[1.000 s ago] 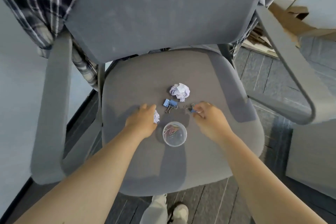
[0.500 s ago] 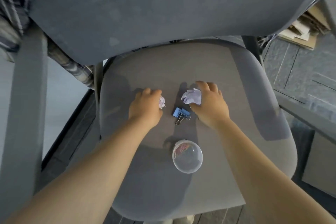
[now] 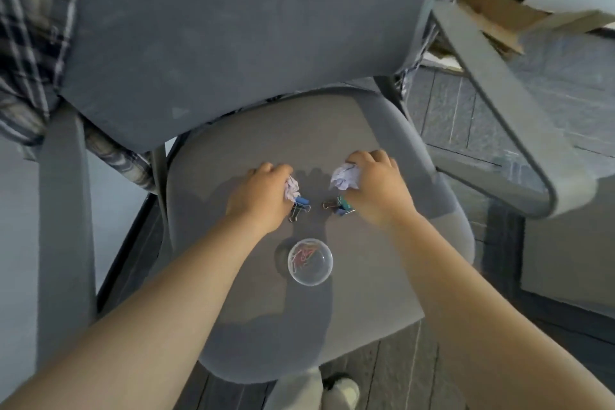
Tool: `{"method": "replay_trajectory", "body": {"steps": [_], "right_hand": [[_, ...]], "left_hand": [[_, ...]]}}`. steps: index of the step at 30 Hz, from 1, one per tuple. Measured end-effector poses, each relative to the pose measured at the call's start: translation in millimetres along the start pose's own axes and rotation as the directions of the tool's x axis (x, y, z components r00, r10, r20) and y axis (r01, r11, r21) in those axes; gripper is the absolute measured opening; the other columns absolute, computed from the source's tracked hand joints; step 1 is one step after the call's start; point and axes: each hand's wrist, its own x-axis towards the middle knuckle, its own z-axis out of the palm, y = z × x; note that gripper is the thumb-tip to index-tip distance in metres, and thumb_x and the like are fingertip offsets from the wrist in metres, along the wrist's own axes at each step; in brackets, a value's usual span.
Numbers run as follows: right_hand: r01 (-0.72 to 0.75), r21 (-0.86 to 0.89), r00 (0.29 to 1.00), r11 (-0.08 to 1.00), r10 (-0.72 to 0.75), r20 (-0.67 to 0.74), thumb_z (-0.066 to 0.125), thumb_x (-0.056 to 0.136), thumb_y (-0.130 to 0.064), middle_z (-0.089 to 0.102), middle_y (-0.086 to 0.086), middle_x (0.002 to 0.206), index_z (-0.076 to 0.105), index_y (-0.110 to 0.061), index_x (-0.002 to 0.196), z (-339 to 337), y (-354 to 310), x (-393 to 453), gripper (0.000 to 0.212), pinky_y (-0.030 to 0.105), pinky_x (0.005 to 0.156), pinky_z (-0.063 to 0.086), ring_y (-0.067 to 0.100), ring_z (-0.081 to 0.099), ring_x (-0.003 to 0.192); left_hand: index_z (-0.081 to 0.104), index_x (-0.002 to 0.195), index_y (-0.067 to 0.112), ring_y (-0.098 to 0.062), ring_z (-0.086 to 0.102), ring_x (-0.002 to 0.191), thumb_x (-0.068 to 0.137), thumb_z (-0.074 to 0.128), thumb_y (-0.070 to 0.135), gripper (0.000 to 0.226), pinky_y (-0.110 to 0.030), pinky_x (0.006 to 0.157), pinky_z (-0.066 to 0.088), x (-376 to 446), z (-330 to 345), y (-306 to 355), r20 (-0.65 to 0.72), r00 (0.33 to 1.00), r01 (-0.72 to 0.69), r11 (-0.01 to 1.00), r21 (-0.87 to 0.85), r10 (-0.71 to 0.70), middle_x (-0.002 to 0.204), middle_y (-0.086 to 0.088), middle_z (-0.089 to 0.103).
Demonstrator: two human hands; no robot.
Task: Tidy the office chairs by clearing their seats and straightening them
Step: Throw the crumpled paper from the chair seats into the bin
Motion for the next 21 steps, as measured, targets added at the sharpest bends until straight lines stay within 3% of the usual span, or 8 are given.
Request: {"method": "replay_trajectory", "body": {"steps": [6, 11, 15, 21], "right_hand": [[-0.134, 0.083, 0.974, 0.987, 0.147, -0.173, 0.058, 0.084, -0.012, 0.044, 0.017, 0.128, 0.046, -0.009, 0.129, -79, 36, -116, 0.046, 0.038, 0.096, 0.038, 0.035, 0.038, 0.120], [-0.311, 0.192, 0.882, 0.931, 0.357, -0.307, 0.056, 0.085, -0.011, 0.042, 0.013, 0.132, 0.043, -0.011, 0.130, -112, 83, -208, 0.046, 0.038, 0.093, 0.041, 0.032, 0.034, 0.123], [-0.453, 0.325, 0.747, 0.830, 0.552, -0.370, 0.060, 0.086, -0.015, 0.043, 0.010, 0.132, 0.043, -0.014, 0.129, -112, 116, -276, 0.046, 0.038, 0.094, 0.044, 0.027, 0.037, 0.121], [-0.600, 0.548, 0.453, 0.583, 0.812, -0.367, 0.057, 0.085, -0.014, 0.043, 0.012, 0.131, 0.045, -0.012, 0.128, -81, 134, -389, 0.045, 0.035, 0.090, 0.045, 0.028, 0.039, 0.118]], "left_hand": [[0.049, 0.127, 0.012, -0.035, 0.050, 0.118, 0.084, 0.062, 0.018, 0.045, -0.039, 0.094, 0.043, -72, -25, 93, -0.001, 0.982, -0.189, 0.982, -0.005, 0.189, 0.130, -0.015, 0.051], [0.050, 0.127, 0.011, -0.033, 0.049, 0.119, 0.083, 0.064, 0.020, 0.047, -0.036, 0.096, 0.041, -120, -21, 177, 0.052, 0.895, -0.444, 0.896, 0.000, 0.443, 0.129, -0.015, 0.052], [0.049, 0.129, 0.013, -0.031, 0.048, 0.121, 0.084, 0.064, 0.022, 0.049, -0.034, 0.099, 0.039, -154, -3, 235, 0.174, 0.751, -0.652, 0.757, 0.044, 0.637, 0.130, -0.014, 0.052], [0.047, 0.129, 0.015, -0.029, 0.052, 0.115, 0.086, 0.061, 0.025, 0.046, -0.036, 0.093, 0.043, -223, 38, 288, 0.355, 0.467, -0.878, 0.473, 0.076, 0.809, 0.127, -0.011, 0.053]]}}
